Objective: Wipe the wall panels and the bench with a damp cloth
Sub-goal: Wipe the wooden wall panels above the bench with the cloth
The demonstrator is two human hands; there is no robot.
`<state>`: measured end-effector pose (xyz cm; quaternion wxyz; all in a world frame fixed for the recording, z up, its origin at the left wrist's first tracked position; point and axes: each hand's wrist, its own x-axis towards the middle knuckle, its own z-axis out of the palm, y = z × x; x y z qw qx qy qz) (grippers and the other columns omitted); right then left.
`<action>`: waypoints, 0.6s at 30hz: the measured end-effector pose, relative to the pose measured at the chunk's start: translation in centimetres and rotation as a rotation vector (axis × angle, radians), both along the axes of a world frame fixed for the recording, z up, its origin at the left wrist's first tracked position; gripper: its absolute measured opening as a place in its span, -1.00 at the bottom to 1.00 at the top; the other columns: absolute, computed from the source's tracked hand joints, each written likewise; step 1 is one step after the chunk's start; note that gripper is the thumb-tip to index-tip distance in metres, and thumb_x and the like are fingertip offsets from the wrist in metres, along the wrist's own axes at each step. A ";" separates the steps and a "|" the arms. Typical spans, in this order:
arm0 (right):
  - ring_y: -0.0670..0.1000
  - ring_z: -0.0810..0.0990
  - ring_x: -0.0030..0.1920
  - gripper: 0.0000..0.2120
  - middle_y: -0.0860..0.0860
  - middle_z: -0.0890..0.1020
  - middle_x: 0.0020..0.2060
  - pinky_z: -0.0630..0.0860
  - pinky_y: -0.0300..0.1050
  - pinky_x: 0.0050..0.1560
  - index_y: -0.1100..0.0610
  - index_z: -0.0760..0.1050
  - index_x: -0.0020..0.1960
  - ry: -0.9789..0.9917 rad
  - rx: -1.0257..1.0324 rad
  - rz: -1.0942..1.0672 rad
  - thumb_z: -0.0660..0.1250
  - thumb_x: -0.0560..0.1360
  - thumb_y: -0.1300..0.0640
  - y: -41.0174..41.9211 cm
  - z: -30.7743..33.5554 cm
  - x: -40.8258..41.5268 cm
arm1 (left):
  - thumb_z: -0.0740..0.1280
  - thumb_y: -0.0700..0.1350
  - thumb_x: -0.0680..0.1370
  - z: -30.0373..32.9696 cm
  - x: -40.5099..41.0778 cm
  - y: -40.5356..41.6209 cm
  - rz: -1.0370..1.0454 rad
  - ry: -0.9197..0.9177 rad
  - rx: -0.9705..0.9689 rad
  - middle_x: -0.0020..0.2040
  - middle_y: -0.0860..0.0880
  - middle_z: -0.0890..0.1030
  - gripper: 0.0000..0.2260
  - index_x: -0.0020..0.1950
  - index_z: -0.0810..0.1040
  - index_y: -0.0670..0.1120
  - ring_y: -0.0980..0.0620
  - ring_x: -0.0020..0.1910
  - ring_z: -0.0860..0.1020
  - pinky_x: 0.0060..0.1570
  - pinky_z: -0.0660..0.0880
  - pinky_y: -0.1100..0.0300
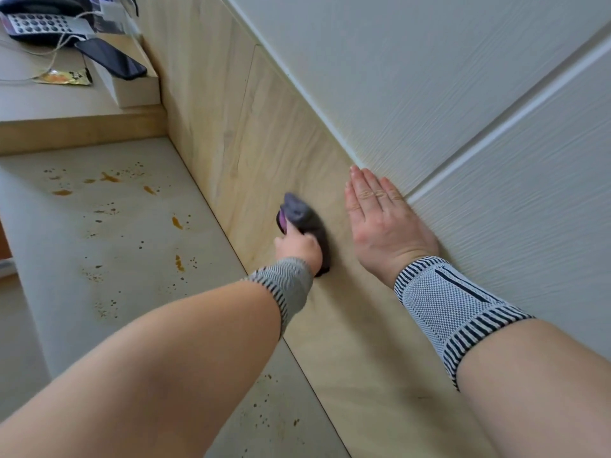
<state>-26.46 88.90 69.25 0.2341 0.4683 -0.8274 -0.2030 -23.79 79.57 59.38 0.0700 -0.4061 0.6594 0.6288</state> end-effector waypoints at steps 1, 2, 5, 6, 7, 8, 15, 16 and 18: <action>0.30 0.52 0.26 -0.49 0.36 0.50 0.27 0.36 0.23 0.29 0.46 0.45 0.27 -0.011 0.011 -0.002 -0.06 0.47 0.27 0.0 0.1 -0.1 | 0.11 -0.12 0.65 -0.5 1.2 1.1 -0.043 -0.010 0.015 0.35 -0.24 0.37 -0.44 0.62 0.00 0.07 -0.25 0.26 0.46 0.24 0.40 0.01; 0.31 0.52 0.26 -0.49 0.36 0.50 0.27 0.36 0.25 0.28 0.46 0.45 0.27 -0.015 0.020 -0.006 -0.06 0.48 0.26 0.1 0.1 -0.2 | 0.11 -0.10 0.65 -0.5 2.4 2.5 -0.079 0.027 0.029 0.38 -0.22 0.35 -0.42 0.63 -0.04 0.08 -0.24 0.26 0.46 0.27 0.43 0.00; 0.30 0.51 0.28 -0.49 0.35 0.49 0.28 0.31 0.23 0.31 0.45 0.46 0.26 0.013 0.047 -0.018 -0.05 0.50 0.22 0.3 -0.2 -0.4 | 0.14 -0.14 0.64 1.0 5.2 5.7 -0.127 0.315 -0.011 0.55 -0.07 0.14 -0.34 0.62 -0.14 0.12 -0.10 0.41 0.35 0.36 0.25 0.24; 0.29 0.50 0.30 -0.49 0.34 0.48 0.30 0.29 0.19 0.34 0.44 0.46 0.28 0.021 0.061 -0.026 -0.05 0.51 0.20 0.3 -0.2 -0.3 | 0.16 -0.16 0.63 1.7 5.1 6.1 -0.122 0.431 -0.060 0.59 0.00 0.03 -0.32 0.62 -0.15 0.12 0.01 0.50 0.22 0.38 0.10 0.35; 0.26 0.47 0.33 -0.47 0.32 0.45 0.33 0.24 0.14 0.37 0.42 0.44 0.31 0.029 0.071 -0.044 -0.07 0.52 0.18 0.0 0.2 0.1 | 0.19 -0.16 0.63 2.1 4.6 6.2 -0.111 0.526 -0.086 0.61 0.06 -0.08 -0.31 0.62 -0.16 0.13 0.14 0.54 0.09 0.38 -0.03 0.42; 0.25 0.40 0.39 -0.44 0.31 0.38 0.39 0.15 0.09 0.42 0.40 0.38 0.37 0.039 0.088 -0.064 -0.13 0.54 0.16 -0.2 0.5 0.4 | 0.23 -0.12 0.62 2.4 4.0 6.0 -0.099 0.594 -0.106 0.60 0.13 -0.15 -0.29 0.61 -0.15 0.15 0.25 0.51 0.01 0.37 -0.09 0.46; 0.28 0.46 0.33 -0.44 0.34 0.44 0.33 0.23 0.14 0.37 0.44 0.43 0.31 0.038 0.102 -0.103 -0.11 0.47 0.24 0.0 -0.2 -0.1 | 0.13 -0.20 0.65 -1.1 -0.8 2.9 0.293 0.271 0.301 0.53 -0.15 0.28 -0.49 0.61 0.12 -0.06 -0.12 0.48 0.31 0.47 0.21 0.14; 0.27 0.34 0.43 -0.38 0.34 0.32 0.42 0.08 0.10 0.43 0.43 0.30 0.41 0.062 0.126 -0.111 -0.21 0.47 0.22 -0.2 0.0 0.2 | 0.11 -0.16 0.68 -1.4 -0.8 3.2 0.219 0.116 0.226 0.49 -0.22 0.34 -0.54 0.59 0.16 -0.14 -0.22 0.45 0.33 0.44 0.25 0.05; 0.23 0.01 0.55 -0.28 0.28 0.00 0.54 -0.28 0.03 0.42 0.37 -0.02 0.53 -0.001 0.203 -0.130 -0.43 0.42 0.20 0.0 0.5 0.5 | 0.09 -0.16 0.69 -2.5 0.9 5.0 0.239 0.056 0.262 0.46 -0.28 0.36 -0.53 0.59 0.08 -0.16 -0.26 0.41 0.37 0.32 0.33 0.08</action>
